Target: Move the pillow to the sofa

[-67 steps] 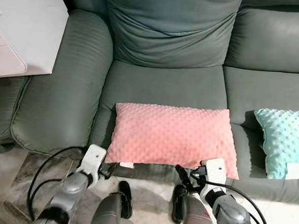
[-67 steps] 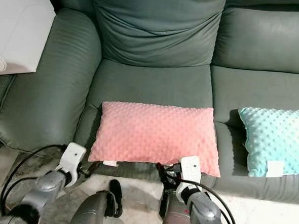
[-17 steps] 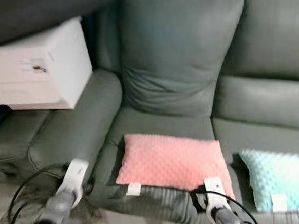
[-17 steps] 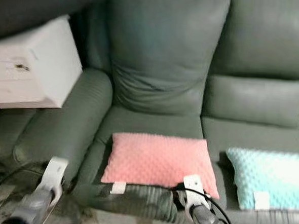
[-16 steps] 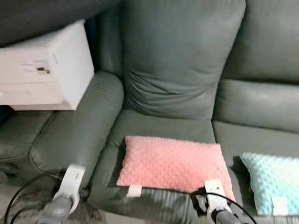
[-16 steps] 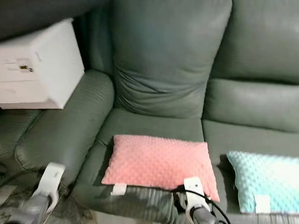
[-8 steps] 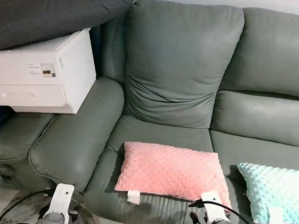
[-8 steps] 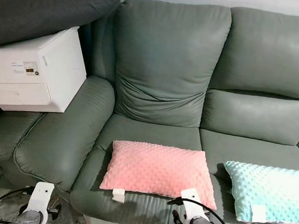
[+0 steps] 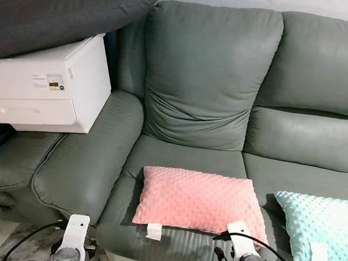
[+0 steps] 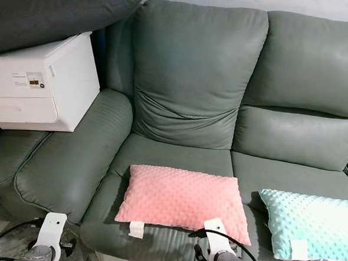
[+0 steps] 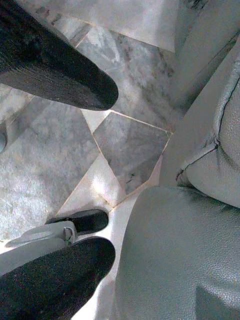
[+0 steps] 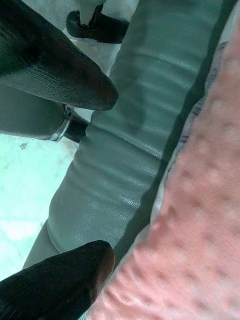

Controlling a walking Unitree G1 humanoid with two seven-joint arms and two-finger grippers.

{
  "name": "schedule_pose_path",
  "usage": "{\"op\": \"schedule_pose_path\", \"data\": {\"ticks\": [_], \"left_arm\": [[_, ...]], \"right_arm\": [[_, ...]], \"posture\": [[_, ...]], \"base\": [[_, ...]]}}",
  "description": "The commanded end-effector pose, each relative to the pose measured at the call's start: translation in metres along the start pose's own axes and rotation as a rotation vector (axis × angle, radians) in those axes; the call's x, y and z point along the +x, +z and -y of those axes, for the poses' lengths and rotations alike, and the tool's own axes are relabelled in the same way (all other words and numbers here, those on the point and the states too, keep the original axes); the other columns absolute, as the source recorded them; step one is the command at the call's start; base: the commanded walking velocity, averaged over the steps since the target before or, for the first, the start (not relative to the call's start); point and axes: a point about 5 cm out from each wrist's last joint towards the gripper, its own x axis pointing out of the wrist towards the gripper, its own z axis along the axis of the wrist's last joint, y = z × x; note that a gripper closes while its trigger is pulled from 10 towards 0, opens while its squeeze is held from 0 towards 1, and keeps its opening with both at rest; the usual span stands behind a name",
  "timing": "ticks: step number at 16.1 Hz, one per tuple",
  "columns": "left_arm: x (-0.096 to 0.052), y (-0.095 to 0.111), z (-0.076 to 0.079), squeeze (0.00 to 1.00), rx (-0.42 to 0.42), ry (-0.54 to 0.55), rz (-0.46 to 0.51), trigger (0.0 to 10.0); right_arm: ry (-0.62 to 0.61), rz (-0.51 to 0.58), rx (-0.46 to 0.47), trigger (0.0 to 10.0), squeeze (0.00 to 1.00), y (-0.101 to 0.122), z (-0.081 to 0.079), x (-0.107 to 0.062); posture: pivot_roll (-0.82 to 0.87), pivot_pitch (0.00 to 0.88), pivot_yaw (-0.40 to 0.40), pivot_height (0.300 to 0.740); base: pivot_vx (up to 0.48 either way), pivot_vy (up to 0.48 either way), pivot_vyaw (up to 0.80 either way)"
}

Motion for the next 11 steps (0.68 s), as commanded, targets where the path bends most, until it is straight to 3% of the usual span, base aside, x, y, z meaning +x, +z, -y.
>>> {"op": "schedule_pose_path", "data": {"ticks": [1,3,6,8,11], "left_arm": [[0.000,0.000,-0.005,0.00,0.021,0.018,-0.004,10.0],[0.000,-0.002,-0.007,0.00,0.024,0.023,-0.008,10.0],[0.000,-0.002,-0.007,0.00,0.051,0.019,-0.009,10.0],[0.000,-0.003,-0.002,0.00,0.075,0.008,-0.011,10.0],[0.000,-0.002,0.012,0.00,0.085,-0.008,-0.006,10.0]], "right_arm": [[-0.011,-0.013,-0.014,10.0,0.00,0.001,0.003,0.000],[-0.025,-0.028,-0.027,10.0,0.00,-0.002,0.009,-0.001],[-0.027,-0.024,-0.034,10.0,0.00,0.001,0.001,0.001],[-0.032,-0.020,-0.020,10.0,0.00,0.003,-0.002,0.001],[-0.039,-0.026,-0.008,10.0,0.00,-0.007,0.007,-0.002]], "posture": [[-0.08,0.000,0.011,0.740],[-0.08,0.000,0.006,0.740],[-0.08,0.000,0.008,0.740],[-0.08,0.000,0.008,0.740],[-0.09,0.000,0.013,0.740]], "base": [[0.000,0.000,0.00],[0.000,0.000,0.00],[0.000,0.000,0.00],[-0.279,0.000,0.00],[-0.282,0.000,0.00]]}}
